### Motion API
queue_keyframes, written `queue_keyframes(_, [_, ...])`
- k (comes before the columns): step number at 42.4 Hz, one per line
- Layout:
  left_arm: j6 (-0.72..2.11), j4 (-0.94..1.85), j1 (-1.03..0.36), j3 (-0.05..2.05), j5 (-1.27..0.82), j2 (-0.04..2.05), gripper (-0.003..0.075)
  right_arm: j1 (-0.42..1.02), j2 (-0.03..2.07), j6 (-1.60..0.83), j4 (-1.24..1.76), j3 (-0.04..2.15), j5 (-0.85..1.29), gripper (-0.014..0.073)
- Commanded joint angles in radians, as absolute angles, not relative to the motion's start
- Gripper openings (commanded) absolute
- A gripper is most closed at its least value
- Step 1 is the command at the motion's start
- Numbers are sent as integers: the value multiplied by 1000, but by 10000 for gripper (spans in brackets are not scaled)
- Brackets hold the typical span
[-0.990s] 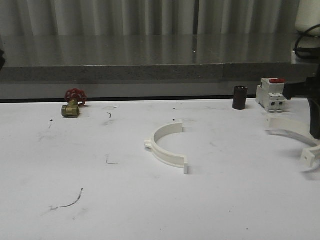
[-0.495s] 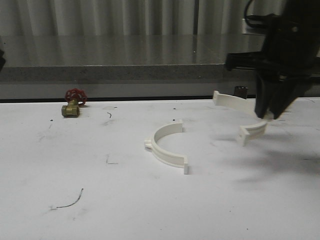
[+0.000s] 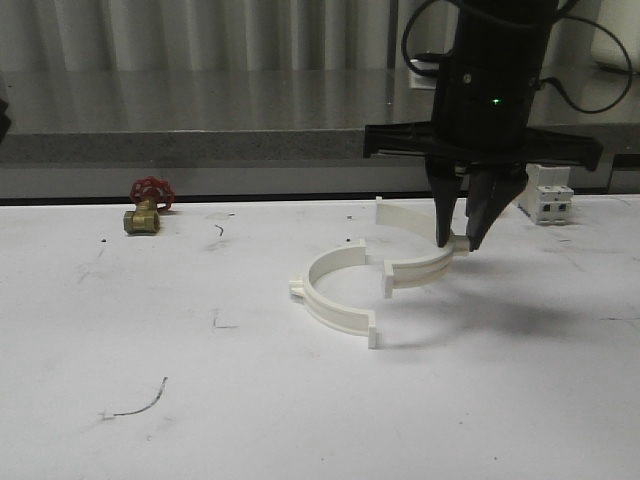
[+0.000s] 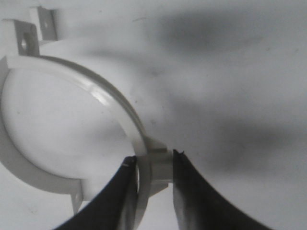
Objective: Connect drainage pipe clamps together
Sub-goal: 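Carry the clamp toward the first half and align their ends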
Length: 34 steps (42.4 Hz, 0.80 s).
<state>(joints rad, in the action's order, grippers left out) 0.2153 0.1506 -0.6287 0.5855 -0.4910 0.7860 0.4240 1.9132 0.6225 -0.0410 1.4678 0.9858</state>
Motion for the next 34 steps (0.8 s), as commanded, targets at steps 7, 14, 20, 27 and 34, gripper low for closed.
queue_keyframes(7, [216,158,-625,612,-422,780,345,424,1914,633,-56,1502,956,163])
queue_keyframes(14, [216,158,-625,612,-422,780,345,424,1933,633,-66,1502,938,163])
queue_keyframes(20, [216,158,-625,612,-422,780,345,424,1937,633,-66,1502,908,163])
queue_keyframes(27, [216,158,-625,612,-422,780,345,424,1937,633,-69,1502,894,163])
queue_keyframes(34, [216,158,-625,612,-422,780,345,424,1937,633,-78,1502,891,163])
